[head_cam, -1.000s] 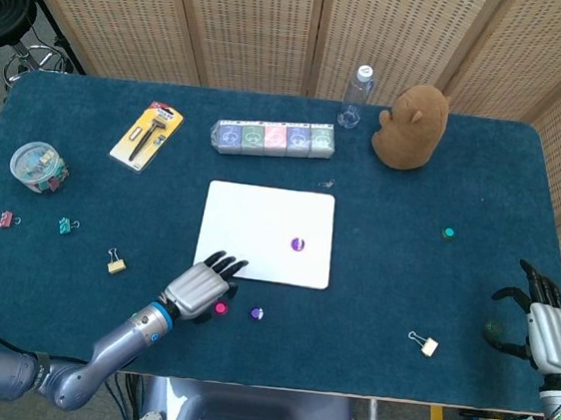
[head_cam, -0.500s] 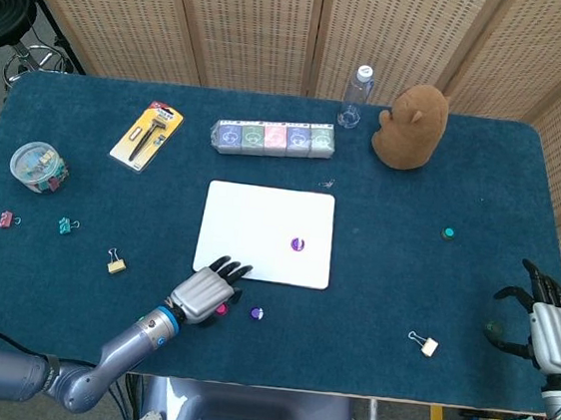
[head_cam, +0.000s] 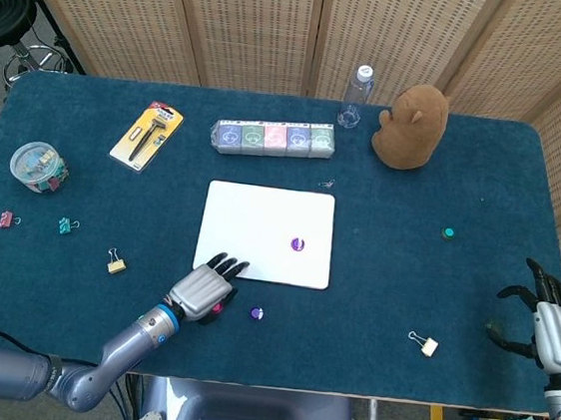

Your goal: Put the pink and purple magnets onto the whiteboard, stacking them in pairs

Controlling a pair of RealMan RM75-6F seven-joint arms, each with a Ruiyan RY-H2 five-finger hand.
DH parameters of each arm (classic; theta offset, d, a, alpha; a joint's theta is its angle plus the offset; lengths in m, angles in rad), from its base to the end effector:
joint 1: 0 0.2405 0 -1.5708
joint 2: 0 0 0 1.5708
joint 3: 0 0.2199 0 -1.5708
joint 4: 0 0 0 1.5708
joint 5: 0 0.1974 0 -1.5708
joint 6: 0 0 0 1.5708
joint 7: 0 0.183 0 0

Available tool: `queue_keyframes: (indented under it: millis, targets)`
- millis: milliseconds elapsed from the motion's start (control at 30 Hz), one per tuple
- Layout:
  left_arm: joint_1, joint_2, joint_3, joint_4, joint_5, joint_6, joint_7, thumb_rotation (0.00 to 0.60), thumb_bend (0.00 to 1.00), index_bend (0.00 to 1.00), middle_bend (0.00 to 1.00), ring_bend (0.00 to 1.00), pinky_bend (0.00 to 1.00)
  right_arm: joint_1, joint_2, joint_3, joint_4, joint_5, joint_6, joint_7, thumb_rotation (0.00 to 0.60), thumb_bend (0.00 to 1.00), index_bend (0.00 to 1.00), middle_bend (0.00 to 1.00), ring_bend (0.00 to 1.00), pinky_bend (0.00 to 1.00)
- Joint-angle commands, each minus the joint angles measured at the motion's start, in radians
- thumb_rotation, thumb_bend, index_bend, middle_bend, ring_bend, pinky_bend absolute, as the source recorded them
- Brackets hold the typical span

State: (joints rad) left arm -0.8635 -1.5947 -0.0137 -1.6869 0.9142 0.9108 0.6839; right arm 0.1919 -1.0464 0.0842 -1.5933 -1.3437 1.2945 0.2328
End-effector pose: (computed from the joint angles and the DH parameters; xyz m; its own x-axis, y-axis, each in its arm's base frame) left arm -0.0812 0.2779 -0.0820 0.6523 0.3963 0.6461 0.7229 -0.5814 -0.3733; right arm -0.2937 -0.2524 0.1661 0.2285 -0.0858 0.9698 -0.9690 0.0755 0.2350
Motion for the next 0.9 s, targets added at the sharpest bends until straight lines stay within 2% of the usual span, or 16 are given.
queue_keyframes:
  millis: [33,467,767,900]
  targets:
    - [-0.003,-0.002,0.000,0.000,-0.003,0.007,0.005,0.600,0.38,0.58,0.00,0.00,0.00,-0.001,0.001,0.002,0.001,0.002,-0.003,0.001,0.600,0.18,0.39,0.00,0.00,0.00]
    - [-0.006,0.036,-0.015,-0.025,0.006,0.047,0.007,0.600,0.40,0.61,0.00,0.00,0.00,-0.004,0.002,0.009,0.000,0.002,-0.012,0.004,0.600,0.18,0.39,0.00,0.00,0.00]
    - [-0.038,0.078,-0.070,-0.001,-0.027,0.039,0.001,0.600,0.41,0.61,0.00,0.00,0.00,-0.005,0.003,0.012,0.000,0.002,-0.021,0.003,0.600,0.18,0.39,0.00,0.00,0.00]
    - [-0.083,0.076,-0.117,0.061,-0.078,-0.007,-0.005,0.600,0.42,0.61,0.00,0.00,0.00,-0.004,0.001,0.012,0.001,0.003,-0.028,0.000,0.600,0.18,0.39,0.00,0.00,0.00]
